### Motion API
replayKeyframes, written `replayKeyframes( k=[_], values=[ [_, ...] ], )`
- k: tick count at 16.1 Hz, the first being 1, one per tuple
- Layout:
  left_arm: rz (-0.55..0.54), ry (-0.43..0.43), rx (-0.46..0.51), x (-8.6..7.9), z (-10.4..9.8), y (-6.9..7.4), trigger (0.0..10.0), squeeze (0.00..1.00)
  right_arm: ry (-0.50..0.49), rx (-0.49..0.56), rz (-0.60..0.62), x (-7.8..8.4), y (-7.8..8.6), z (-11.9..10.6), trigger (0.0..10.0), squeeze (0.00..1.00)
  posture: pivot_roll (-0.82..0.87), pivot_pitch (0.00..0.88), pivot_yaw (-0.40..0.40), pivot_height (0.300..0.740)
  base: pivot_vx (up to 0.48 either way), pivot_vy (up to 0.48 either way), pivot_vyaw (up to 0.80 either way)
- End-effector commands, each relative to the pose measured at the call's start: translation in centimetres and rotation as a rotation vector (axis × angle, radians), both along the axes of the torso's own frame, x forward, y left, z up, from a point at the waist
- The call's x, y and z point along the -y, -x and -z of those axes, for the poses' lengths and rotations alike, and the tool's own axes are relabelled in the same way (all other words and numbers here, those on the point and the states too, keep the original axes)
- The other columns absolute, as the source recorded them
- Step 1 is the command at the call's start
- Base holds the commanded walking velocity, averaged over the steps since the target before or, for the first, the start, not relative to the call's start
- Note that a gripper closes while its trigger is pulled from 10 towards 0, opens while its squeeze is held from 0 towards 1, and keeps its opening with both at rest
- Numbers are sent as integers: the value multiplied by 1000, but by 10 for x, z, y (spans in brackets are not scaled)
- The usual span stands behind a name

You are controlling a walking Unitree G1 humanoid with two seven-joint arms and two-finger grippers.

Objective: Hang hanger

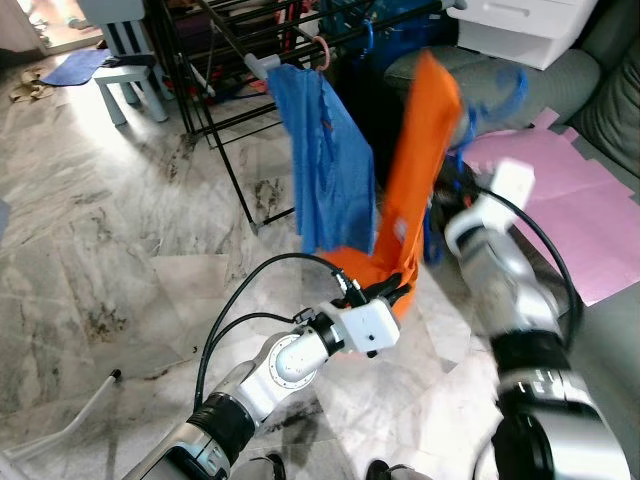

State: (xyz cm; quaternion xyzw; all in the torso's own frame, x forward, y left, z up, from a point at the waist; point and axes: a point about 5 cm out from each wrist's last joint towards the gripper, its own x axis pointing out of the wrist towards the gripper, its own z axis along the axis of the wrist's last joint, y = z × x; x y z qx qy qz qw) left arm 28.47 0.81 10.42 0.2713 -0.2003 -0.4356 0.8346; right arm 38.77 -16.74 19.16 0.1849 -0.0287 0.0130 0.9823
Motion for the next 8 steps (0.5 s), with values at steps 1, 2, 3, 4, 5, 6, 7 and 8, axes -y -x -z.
replayKeyframes(
  k=[1, 2, 3, 4, 5, 6, 7, 8],
  values=[
    [53, -48, -48, 0, 12, 9, 10000, 0, -42, 105, 62, 5, -5, -26, 10000, 0, -60, 113, 19, 740, 0, 0, 0],
    [85, -59, -65, 2, 14, 13, 10000, 0, -66, 123, 61, 2, -7, -33, 10000, 0, -58, 112, 17, 740, 0, 0, 0],
    [101, -70, -67, 3, 15, 15, 10000, 0, -74, 136, -8, -10, -10, -40, 10000, 0, -56, 110, 16, 740, 0, 0, 0],
    [100, -75, -75, 4, 16, 16, 10000, 0, -25, 166, -103, -26, -8, -45, 10000, 0, -57, 109, 14, 740, 0, 0, 0],
    [96, -74, -125, 4, 19, 15, 10000, 0, 97, 201, -194, -43, -2, -42, 10000, 0, -57, 108, 9, 740, 0, 0, 0],
    [101, -78, -157, 5, 21, 15, 10000, 820, 124, 212, -219, -48, 1, -37, 10000, 0, -57, 108, 6, 740, 0, 0, 0],
    [117, -73, -198, 6, 23, 16, 10000, 1000, 147, 217, -234, -48, 5, -29, 10000, 0, -57, 108, 6, 740, 0, 0, 0],
    [118, -70, -199, 6, 22, 17, 10000, 1000, 140, 211, -235, -46, 6, -25, 10000, 0, -57, 108, 6, 740, 0, 0, 0]
  ],
)
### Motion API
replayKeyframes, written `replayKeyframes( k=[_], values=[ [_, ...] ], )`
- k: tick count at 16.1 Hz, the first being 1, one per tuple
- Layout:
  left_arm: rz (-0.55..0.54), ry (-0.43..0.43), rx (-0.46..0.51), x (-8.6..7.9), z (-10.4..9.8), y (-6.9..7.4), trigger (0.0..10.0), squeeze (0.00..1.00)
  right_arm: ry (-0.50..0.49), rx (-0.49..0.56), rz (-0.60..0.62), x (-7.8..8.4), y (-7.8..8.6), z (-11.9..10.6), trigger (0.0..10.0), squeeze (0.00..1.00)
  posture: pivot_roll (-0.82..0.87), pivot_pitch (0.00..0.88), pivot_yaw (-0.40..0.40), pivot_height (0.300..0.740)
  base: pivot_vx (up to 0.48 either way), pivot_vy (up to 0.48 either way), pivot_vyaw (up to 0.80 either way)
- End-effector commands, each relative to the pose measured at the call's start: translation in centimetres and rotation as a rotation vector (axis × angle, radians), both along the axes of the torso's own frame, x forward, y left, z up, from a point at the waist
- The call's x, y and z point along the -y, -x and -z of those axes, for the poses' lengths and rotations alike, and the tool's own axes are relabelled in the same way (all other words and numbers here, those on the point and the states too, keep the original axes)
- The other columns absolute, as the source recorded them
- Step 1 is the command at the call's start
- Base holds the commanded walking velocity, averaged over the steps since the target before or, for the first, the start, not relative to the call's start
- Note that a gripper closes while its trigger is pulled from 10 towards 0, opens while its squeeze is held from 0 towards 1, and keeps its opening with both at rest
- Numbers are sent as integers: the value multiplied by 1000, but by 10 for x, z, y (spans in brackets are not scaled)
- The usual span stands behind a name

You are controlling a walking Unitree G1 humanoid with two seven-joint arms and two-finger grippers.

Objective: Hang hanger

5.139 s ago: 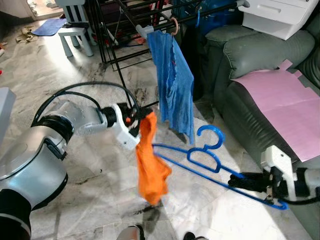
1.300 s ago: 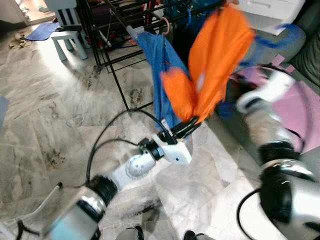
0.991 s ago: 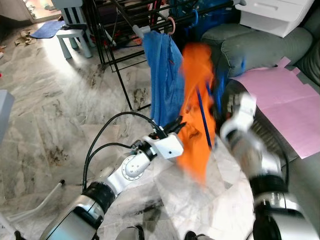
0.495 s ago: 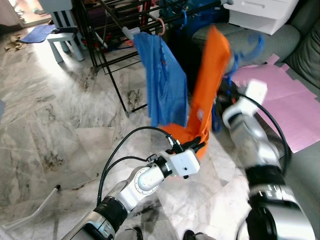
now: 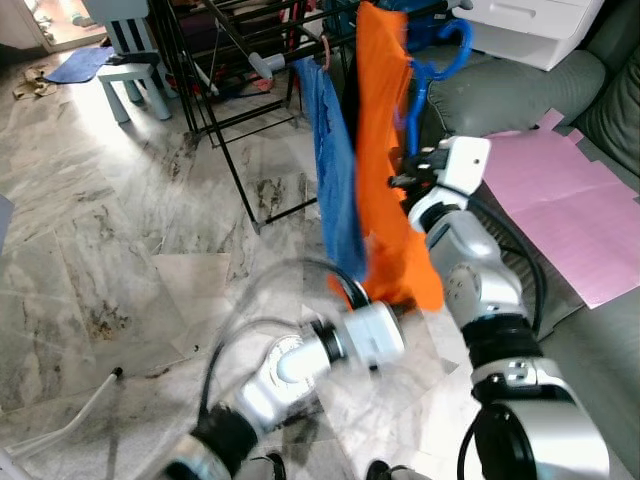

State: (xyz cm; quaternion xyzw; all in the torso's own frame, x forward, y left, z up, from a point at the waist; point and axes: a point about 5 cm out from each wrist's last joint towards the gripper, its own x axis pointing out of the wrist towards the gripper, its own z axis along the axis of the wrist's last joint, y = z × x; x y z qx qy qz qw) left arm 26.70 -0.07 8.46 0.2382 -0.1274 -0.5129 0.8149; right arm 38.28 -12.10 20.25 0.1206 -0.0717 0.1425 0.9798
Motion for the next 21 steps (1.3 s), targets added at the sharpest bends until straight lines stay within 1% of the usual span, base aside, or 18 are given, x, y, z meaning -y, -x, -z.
replayKeyframes(
  k=[1, 2, 3, 4, 5, 7, 9, 10, 11, 12, 13, 14, 16, 17, 18, 19, 20, 21],
  values=[
    [-9, 10, -24, -5, 1, -1, 10000, 1000, 6, 62, 6, 5, 4, -6, 10000, 0, -63, 108, 7, 740, 0, 0, 0],
    [-28, 43, -30, -7, -1, -1, 10000, 1000, 22, 46, 12, 10, 6, 1, 10000, 0, -63, 108, 7, 740, 0, 0, 0],
    [-37, 50, -39, -8, -1, -1, 10000, 1000, 26, 40, 16, 11, 7, 4, 10000, 0, -66, 106, 7, 740, 0, 0, 0],
    [-62, 114, -91, -21, -3, -2, 10000, 1000, 87, 27, 36, 17, 12, 17, 10000, 0, -66, 104, 8, 740, 0, 0, 0],
    [-66, 132, -104, -25, -4, -2, 10000, 1000, 103, 26, 40, 18, 13, 19, 10000, 0, -64, 103, 8, 740, 0, 0, 0],
    [-100, 214, -149, -39, -10, -3, 10000, 1000, 185, 40, 41, 21, 15, 23, 10000, 0, -59, 100, 5, 740, 0, 0, 0],
    [-111, 232, -175, -55, -14, -7, 10000, 1000, 280, 61, 6, 21, 19, 28, 10000, 0, -55, 99, 4, 740, 0, 0, 0],
    [-122, 228, -175, -65, -16, -12, 10000, 1000, 345, 75, -31, 21, 23, 33, 10000, 0, -49, 101, 1, 740, 0, 0, 0],
    [-151, 211, -150, -77, -21, -19, 10000, 1000, 408, 94, -74, 22, 30, 39, 10000, 0, -46, 104, 0, 740, 0, 0, 0],
    [-260, 198, -62, -102, -37, -39, 10000, 1000, 492, 105, -172, 29, 50, 57, 10000, 0, -45, 106, 0, 740, 0, 0, 0],
    [-304, 213, -30, -110, -45, -46, 10000, 1000, 510, 97, -189, 33, 58, 63, 10000, 0, -45, 106, 0, 740, 0, 0, 0],
    [-379, 258, 9, -119, -57, -56, 10000, 1000, 483, 79, -244, 36, 70, 71, 10000, 0, -52, 106, 0, 740, 0, 0, 0],
    [-434, 308, 36, -122, -67, -63, 10000, 1000, 427, 62, -340, 34, 83, 75, 10000, 0, -64, 107, 5, 740, 0, 0, 0],
    [-438, 324, 46, -122, -72, -65, 10000, 1000, 429, 62, -383, 34, 90, 76, 10000, 0, -67, 107, 7, 740, 0, 0, 0],
    [-408, 316, 64, -119, -78, -65, 10000, 1000, 448, 52, -424, 37, 97, 78, 10000, 0, -71, 106, 9, 740, 0, 0, 0],
    [-408, 316, 64, -119, -78, -65, 10000, 1000, 448, 52, -424, 37, 97, 78, 10000, 0, -71, 106, 9, 740, 0, 0, 0],
    [-328, 203, 116, -120, -80, -62, 10000, 1000, 480, 32, -505, 47, 105, 80, 10000, 0, -68, 106, 12, 740, 0, 0, 0],
    [-318, 158, 136, -125, -80, -64, 10000, 1000, 494, 18, -557, 51, 109, 80, 10000, 0, -65, 106, 14, 740, 0, 0, 0]
  ],
)
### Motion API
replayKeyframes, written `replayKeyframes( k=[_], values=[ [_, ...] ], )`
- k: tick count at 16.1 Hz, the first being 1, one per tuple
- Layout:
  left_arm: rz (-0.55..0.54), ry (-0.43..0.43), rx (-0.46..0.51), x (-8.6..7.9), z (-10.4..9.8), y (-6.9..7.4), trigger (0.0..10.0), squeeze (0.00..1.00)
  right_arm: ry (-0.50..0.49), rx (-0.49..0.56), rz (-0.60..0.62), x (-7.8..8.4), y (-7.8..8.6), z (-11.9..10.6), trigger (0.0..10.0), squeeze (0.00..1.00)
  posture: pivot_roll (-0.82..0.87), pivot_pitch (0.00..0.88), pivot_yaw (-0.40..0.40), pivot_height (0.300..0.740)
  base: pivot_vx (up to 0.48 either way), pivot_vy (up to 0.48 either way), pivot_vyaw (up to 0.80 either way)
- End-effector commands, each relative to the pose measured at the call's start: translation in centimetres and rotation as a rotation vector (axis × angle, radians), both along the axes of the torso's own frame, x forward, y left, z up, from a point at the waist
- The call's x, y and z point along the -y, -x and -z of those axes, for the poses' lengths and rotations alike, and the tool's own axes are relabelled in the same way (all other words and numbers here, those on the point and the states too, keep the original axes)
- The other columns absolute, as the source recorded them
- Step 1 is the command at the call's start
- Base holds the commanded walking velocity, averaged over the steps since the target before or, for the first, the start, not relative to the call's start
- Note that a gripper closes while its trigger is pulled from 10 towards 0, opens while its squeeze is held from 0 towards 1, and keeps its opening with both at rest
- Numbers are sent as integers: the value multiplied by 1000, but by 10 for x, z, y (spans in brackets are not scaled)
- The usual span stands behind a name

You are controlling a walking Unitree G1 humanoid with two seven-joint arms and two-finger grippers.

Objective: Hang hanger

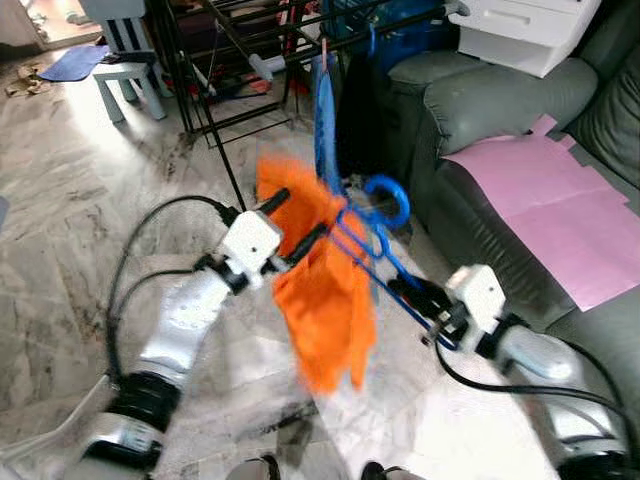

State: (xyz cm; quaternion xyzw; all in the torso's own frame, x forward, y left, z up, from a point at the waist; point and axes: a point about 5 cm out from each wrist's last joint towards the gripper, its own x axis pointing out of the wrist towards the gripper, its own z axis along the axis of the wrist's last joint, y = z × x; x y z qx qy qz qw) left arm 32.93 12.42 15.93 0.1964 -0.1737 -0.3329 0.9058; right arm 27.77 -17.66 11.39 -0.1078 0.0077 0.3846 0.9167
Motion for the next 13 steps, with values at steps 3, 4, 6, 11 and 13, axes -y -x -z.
replayKeyframes(
  k=[3, 4, 6, 11, 13],
  values=[
    [10, -98, 15, -10, -6, -7, 10000, 1000, 16, -7, -140, 2, 10, -10, 10000, 0, -65, 106, 14, 740, 0, 0, 0],
    [-13, -91, -4, -14, -6, -10, 10000, 1000, 15, -8, -142, 4, 8, -13, 10000, 0, -65, 106, 14, 740, 0, 0, 0],
    [-22, -63, -30, -11, -3, -10, 10000, 1000, -10, -27, -182, 2, 8, -17, 10000, 0, -60, 104, 10, 740, 0, 0, 0],
    [125, -195, -48, -19, -7, -6, 10000, 1000, 72, -60, -227, 20, 8, -18, 10000, 0, -59, 103, 10, 740, 0, 0, 0],
    [174, -268, -62, -26, -12, -7, 10000, 1000, 104, -69, -239, 27, 8, -19, 10000, 0, -59, 102, 9, 740, 0, 0, 0]
  ],
)
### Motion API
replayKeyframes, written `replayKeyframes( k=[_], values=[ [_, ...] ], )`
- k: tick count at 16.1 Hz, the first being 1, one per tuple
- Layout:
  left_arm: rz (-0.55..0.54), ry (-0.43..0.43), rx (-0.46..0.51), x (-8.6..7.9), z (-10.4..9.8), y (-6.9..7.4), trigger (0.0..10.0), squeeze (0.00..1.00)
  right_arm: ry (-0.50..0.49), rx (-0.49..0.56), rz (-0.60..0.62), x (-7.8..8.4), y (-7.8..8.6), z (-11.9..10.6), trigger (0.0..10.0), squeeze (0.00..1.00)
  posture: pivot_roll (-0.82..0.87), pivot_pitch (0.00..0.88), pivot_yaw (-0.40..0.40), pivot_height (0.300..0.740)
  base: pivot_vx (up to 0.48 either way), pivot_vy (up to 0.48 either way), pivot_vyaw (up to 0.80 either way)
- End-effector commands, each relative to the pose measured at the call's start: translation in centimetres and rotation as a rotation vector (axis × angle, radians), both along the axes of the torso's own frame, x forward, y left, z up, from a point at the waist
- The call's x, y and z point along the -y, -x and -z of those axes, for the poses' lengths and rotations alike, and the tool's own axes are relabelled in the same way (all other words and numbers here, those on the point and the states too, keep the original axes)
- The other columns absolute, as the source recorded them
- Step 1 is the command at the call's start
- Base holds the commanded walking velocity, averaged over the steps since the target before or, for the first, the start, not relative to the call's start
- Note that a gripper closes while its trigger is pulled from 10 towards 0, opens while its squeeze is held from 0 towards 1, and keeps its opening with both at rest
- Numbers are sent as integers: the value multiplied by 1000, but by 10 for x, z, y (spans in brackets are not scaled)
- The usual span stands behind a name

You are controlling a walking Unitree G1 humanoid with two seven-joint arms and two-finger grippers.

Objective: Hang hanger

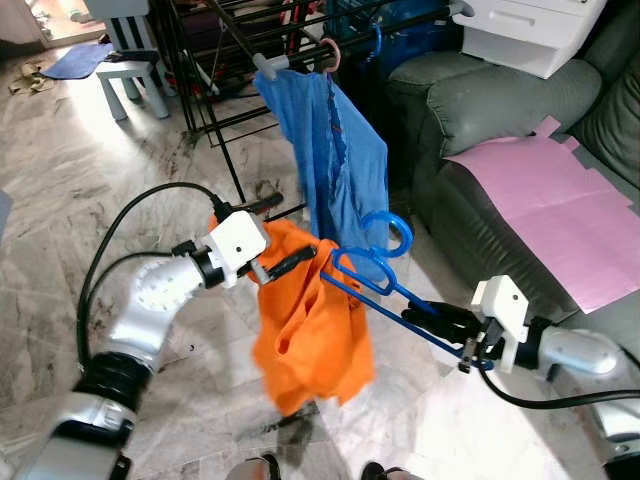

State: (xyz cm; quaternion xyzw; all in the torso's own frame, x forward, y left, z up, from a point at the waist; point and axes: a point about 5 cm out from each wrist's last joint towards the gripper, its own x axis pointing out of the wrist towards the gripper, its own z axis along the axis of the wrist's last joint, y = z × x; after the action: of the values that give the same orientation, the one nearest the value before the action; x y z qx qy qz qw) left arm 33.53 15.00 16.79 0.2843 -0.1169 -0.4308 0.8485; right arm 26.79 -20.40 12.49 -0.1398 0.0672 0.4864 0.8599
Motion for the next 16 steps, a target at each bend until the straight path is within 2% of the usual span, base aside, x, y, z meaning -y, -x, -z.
replayKeyframes(
  k=[1, 2, 3, 5, 7, 8, 9, 13, 16],
  values=[
    [38, -56, -11, -6, -6, -2, 10000, 1000, 20, 31, -41, 4, -1, -7, 10000, 0, -57, 102, 10, 740, 0, 0, 0],
    [46, -73, -19, -9, -6, -2, 10000, 1000, 35, 30, -46, 7, -1, -6, 10000, 0, -57, 102, 10, 740, 0, 0, 0],
    [86, -147, -62, -16, -1, 0, 10000, 1000, 73, 32, -50, 13, -2, -7, 10000, 0, -57, 102, 10, 740, 0, 0, 0],
    [101, -199, -89, -20, 5, 0, 10000, 1000, 103, 43, -58, 17, -5, -9, 10000, 0, -59, 103, 15, 740, 0, 0, 0],
    [150, -265, -170, -19, 18, 3, 10000, 1000, 166, 89, -72, 23, -12, -17, 10000, 0, -61, 103, 16, 740, 0, 0, 0],
    [155, -277, -176, -18, 21, 3, 10000, 1000, 173, 96, -78, 23, -13, -19, 10000, 0, -66, 103, 16, 740, 0, 0, 0],
    [178, -325, -177, -14, 29, 4, 10000, 1000, 179, 98, -114, 24, -13, -24, 10000, 0, -69, 102, 17, 740, 0, 0, 0],
    [184, -357, -160, -6, 34, -1, 10000, 1000, 225, 68, -220, 23, -4, -26, 10000, 0, -78, 103, 19, 740, 0, 0, 0],
    [159, -332, -105, -2, 17, -14, 10000, 1000, 250, 73, -222, 28, -4, -26, 10000, 0, -86, 104, 23, 740, 0, 0, 0]
  ],
)
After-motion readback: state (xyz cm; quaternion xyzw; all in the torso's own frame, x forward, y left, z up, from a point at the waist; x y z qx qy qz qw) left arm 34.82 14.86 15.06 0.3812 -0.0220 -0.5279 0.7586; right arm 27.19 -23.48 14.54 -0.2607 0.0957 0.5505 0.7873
